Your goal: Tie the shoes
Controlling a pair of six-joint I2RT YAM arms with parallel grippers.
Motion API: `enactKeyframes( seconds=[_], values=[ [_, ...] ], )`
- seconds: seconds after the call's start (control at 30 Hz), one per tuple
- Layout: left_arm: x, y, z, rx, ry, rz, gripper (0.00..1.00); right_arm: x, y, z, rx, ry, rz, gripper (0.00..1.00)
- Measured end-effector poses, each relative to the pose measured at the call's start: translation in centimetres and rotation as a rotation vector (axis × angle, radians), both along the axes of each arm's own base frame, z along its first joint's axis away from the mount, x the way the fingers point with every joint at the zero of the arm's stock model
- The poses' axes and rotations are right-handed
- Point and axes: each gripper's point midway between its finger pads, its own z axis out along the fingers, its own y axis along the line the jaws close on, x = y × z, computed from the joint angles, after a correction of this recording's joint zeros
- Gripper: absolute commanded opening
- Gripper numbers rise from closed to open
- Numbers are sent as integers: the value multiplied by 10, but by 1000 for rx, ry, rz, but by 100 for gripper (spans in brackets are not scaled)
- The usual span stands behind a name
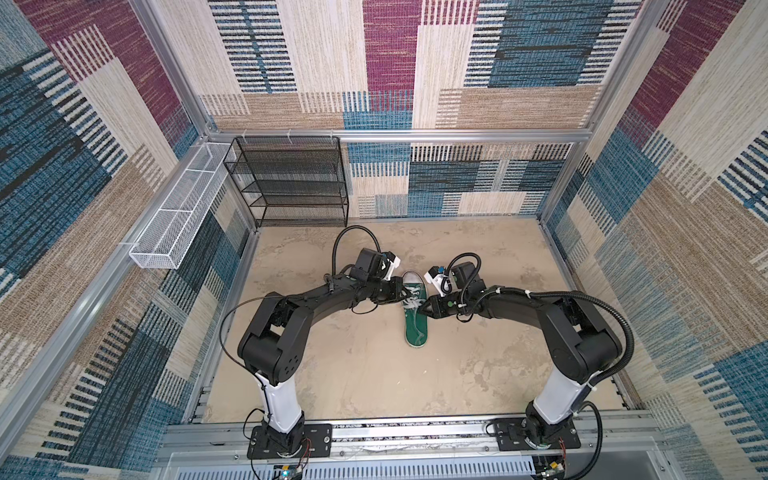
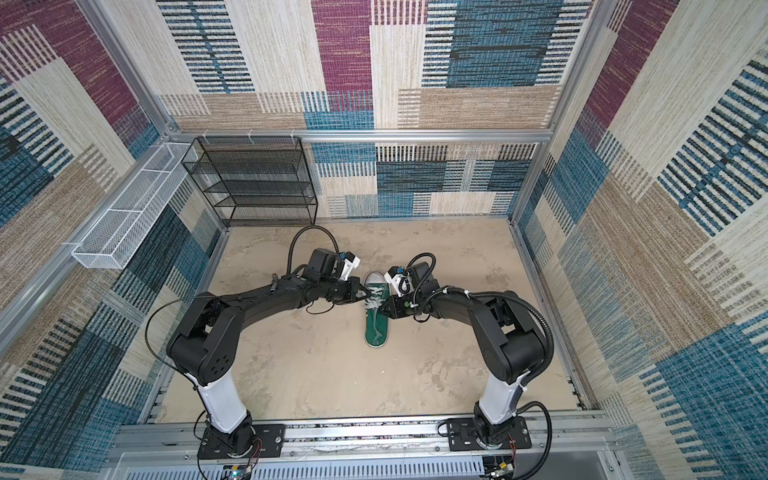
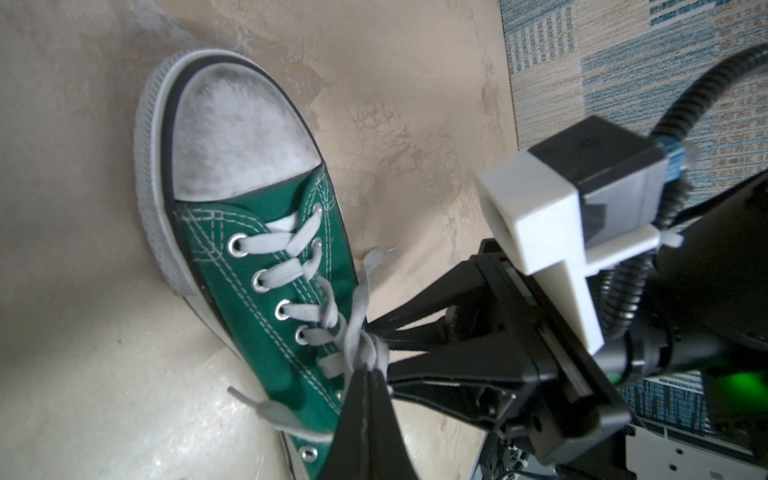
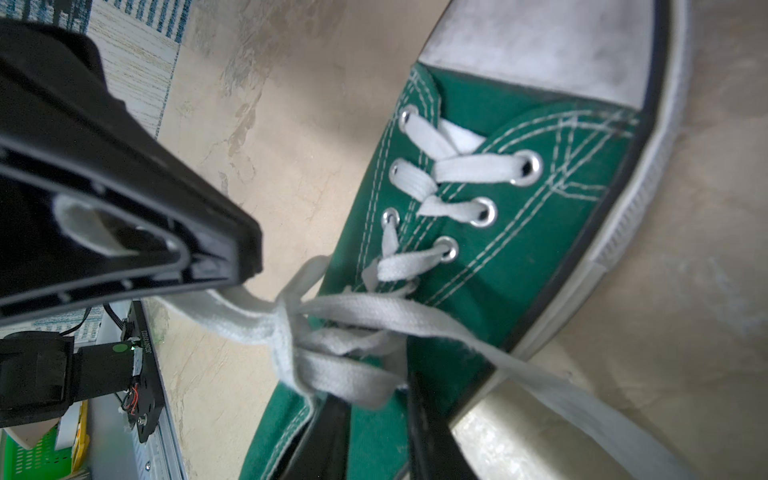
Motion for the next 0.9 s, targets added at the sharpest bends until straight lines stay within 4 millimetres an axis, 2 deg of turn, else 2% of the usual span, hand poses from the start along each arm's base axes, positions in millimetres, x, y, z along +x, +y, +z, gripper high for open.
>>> enactKeyframes(
  seconds=[0.07, 0.43, 0.67, 0.9],
  values=[
    [0, 1, 0, 1, 1, 2, 0, 4, -1, 1, -10, -10, -12, 0],
    [7, 13, 1, 32, 4, 37, 0, 5, -15, 13, -79, -47, -62, 0],
    [17, 23, 0, 81, -6, 42, 0, -7, -28, 3, -141, -3, -82, 0],
    [22, 25, -11, 118, 3, 31, 0, -13, -35, 1, -175, 11, -97, 0]
  ],
)
